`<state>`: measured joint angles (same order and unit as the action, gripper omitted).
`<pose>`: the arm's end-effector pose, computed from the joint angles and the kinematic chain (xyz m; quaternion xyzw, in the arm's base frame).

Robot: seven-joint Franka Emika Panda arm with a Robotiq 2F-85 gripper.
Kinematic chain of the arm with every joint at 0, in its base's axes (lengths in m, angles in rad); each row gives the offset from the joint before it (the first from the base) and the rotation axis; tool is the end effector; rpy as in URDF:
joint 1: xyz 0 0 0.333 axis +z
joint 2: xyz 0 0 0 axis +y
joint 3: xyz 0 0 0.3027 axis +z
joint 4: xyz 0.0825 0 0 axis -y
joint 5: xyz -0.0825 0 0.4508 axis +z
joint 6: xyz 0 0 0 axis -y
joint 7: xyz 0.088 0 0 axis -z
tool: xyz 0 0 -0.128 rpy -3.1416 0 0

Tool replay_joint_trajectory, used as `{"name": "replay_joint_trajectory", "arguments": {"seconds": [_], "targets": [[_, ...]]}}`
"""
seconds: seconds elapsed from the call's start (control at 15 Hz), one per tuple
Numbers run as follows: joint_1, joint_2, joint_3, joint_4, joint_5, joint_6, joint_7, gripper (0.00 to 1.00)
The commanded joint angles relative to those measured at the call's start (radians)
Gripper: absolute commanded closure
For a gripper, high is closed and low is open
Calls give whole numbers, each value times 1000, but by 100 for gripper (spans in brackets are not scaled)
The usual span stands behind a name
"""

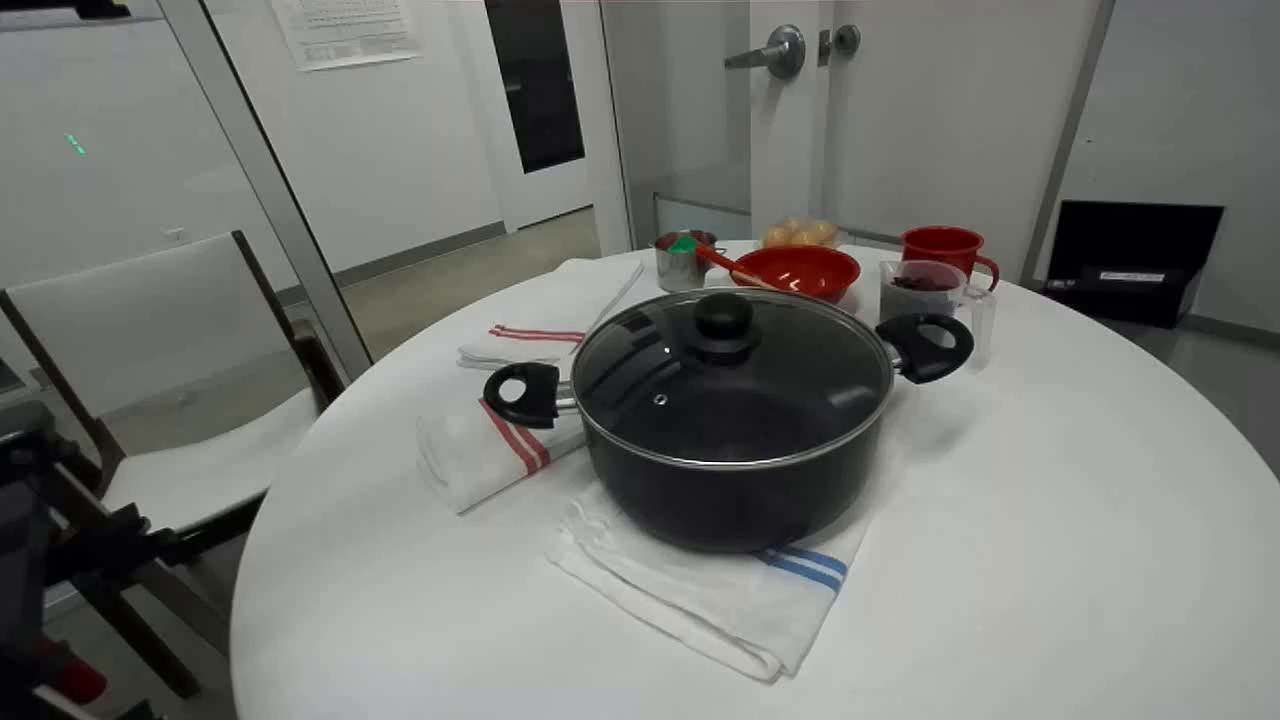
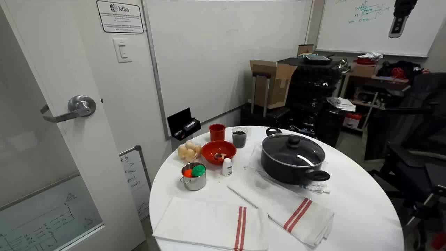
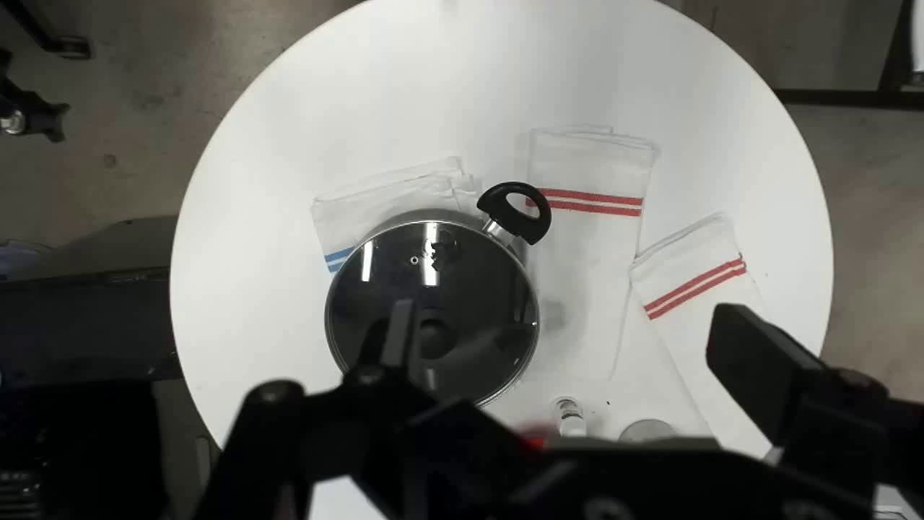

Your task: Take the lid of the pot

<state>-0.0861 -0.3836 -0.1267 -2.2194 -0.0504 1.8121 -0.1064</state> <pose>0.4924 -0.1139 0.4744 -0.9990 0.0420 0.0130 0.0013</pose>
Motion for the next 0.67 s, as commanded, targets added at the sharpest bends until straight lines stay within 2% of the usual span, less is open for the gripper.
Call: {"name": "replay_joint_trajectory", "arguments": {"seconds": [0.0,0.4,0.6], "targets": [[-3,1,2,3,1,-2,-1,0],[-3,1,2,3,1,-2,-1,0],[5,93,-1,71,11,-27,-17,0]]}}
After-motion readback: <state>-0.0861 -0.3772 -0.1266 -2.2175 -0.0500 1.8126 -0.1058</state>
